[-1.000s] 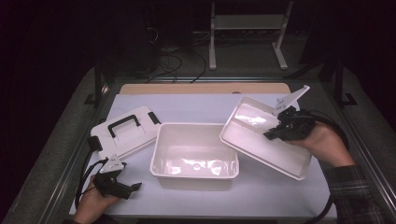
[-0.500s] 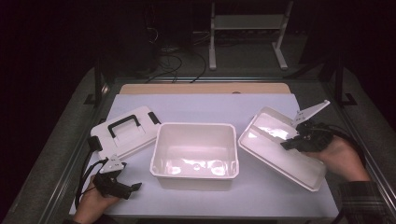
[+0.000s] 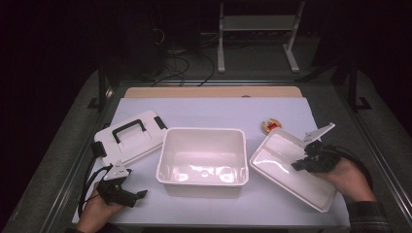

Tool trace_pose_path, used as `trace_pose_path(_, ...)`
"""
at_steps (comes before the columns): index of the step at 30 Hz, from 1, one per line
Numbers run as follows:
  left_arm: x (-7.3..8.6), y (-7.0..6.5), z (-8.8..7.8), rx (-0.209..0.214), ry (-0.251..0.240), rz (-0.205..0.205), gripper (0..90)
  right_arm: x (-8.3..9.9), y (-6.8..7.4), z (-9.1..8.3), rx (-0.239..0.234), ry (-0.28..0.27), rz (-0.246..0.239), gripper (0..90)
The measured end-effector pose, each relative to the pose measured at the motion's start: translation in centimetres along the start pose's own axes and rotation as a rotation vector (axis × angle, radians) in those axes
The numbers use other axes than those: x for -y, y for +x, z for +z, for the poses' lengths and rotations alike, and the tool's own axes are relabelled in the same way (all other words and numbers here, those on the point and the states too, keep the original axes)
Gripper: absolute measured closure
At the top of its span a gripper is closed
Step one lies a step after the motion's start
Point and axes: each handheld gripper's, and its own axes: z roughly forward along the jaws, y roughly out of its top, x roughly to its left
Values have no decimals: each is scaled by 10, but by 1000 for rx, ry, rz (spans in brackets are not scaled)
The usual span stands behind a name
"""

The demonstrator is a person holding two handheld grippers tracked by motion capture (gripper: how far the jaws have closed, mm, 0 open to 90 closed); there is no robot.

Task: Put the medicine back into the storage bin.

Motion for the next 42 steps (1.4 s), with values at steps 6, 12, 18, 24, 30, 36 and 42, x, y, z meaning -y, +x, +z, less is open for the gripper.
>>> trace_pose_path(6,0,0,0,0,0,0,0,7,2,25,-15,21,8,890)
trace_pose_path(12,0,0,0,0,-1,0,0,12,6,44,-22,37,9,890)
trace_pose_path(18,0,0,0,0,-1,0,0,15,9,51,-5,44,6,889)
trace_pose_path(24,0,0,0,0,-1,0,0,12,11,49,23,58,-2,784)
trace_pose_path(30,0,0,0,0,0,0,0,1,8,31,54,15,15,588)
trace_pose_path(36,0,0,0,0,0,0,0,-19,0,13,96,-24,36,462)
trace_pose_path(42,0,0,0,0,-2,-1,0,-44,-12,10,133,-10,76,292)
